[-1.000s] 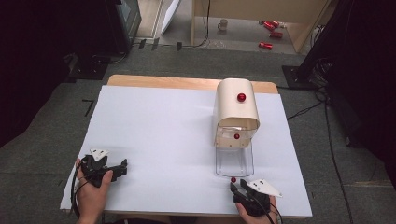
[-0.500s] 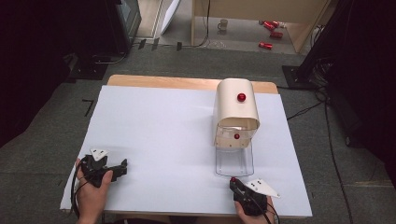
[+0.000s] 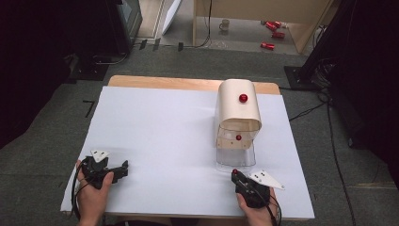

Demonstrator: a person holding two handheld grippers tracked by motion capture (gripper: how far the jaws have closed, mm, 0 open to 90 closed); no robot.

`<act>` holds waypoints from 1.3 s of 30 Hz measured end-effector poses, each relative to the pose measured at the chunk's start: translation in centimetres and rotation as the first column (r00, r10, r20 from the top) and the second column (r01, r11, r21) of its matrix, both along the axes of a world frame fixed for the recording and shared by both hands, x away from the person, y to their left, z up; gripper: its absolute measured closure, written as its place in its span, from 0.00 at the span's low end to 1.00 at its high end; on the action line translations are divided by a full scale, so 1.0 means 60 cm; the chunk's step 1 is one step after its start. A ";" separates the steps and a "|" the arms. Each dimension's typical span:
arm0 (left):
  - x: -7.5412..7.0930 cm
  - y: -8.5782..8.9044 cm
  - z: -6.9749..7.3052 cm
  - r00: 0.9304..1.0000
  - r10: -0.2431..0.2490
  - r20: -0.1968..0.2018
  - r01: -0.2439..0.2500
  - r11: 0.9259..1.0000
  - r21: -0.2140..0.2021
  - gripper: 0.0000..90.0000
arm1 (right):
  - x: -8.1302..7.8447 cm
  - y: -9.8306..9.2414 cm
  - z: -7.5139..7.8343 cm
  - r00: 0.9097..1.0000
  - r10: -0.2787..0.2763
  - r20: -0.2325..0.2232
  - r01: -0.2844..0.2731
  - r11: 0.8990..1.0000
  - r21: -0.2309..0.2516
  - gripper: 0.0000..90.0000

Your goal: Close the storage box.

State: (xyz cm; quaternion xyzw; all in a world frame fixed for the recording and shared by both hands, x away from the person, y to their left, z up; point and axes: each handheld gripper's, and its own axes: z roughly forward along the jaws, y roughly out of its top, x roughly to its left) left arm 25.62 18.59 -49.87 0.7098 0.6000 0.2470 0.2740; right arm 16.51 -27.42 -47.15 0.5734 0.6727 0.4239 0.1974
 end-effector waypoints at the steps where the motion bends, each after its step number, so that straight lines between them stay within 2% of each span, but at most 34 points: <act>1: 0.000 0.000 0.000 1.000 0.000 0.000 0.000 1.000 0.000 0.00 | 0.004 0.000 0.002 1.000 0.001 0.000 -0.001 1.000 0.000 0.84; 7: 0.000 0.000 0.000 1.000 0.000 0.000 0.000 1.000 0.000 0.00 | 0.029 0.000 0.007 1.000 -0.002 -0.002 0.002 1.000 0.000 0.84; 19: 0.000 0.000 0.000 1.000 -0.001 -0.001 0.001 1.000 0.002 0.00 | 0.083 -0.010 -0.004 1.000 -0.022 -0.022 0.022 1.000 0.007 0.84; 39: 0.000 0.000 0.000 1.000 -0.002 -0.002 0.002 1.000 0.002 0.00 | 0.122 -0.006 -0.008 0.999 -0.039 0.002 0.039 0.999 -0.010 0.84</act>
